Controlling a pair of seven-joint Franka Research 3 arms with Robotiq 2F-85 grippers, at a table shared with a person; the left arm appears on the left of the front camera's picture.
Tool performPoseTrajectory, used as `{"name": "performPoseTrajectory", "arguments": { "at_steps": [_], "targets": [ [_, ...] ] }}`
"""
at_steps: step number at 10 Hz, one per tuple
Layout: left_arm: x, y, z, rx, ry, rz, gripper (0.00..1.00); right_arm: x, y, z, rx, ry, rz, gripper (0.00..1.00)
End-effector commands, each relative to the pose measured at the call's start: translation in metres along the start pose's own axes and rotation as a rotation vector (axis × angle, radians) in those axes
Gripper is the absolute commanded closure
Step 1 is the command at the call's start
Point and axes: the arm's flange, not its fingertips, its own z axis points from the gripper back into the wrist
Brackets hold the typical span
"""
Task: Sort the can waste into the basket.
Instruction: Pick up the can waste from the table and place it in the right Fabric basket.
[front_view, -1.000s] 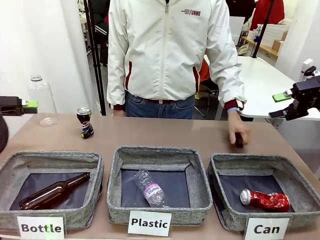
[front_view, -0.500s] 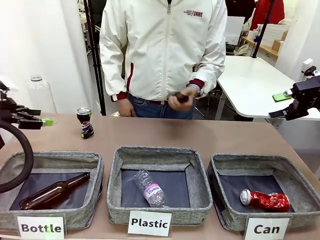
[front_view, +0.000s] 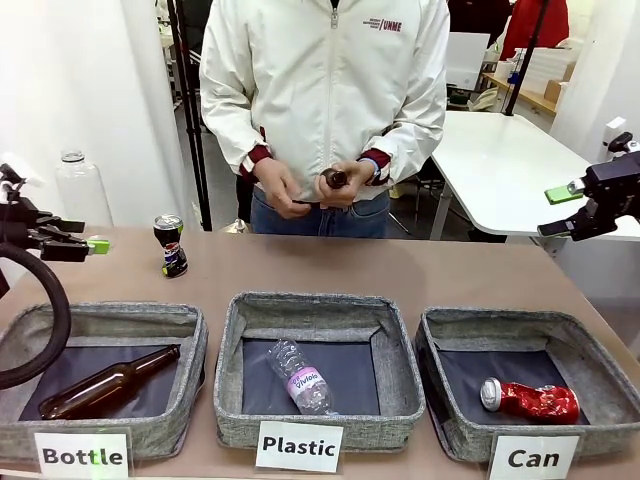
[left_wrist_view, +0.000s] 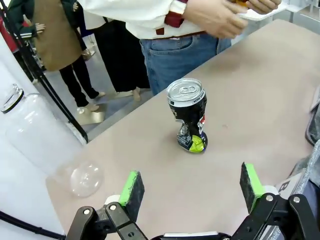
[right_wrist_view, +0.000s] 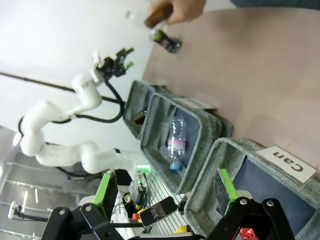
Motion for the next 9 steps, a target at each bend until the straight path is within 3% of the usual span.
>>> {"name": "performPoseTrajectory", "arguments": {
  "at_steps": [1,7,9],
  "targets": [
    [-0.002,-0.003,-0.004,-0.065,0.023,-0.01,0.0,-0.001,0.002,0.003,0.004,0.008,0.02,0.0],
    [0.0,0.009,-0.083,-0.068,0.104,-0.051,0.0,-0.001,0.002,0.003,0.004,0.008,0.02,0.0],
    [0.003,0.015,-0.077,-0.114,0.087,-0.034,0.0,-0.001,0.002,0.003,0.004,0.008,0.02,0.0]
  ]
}}
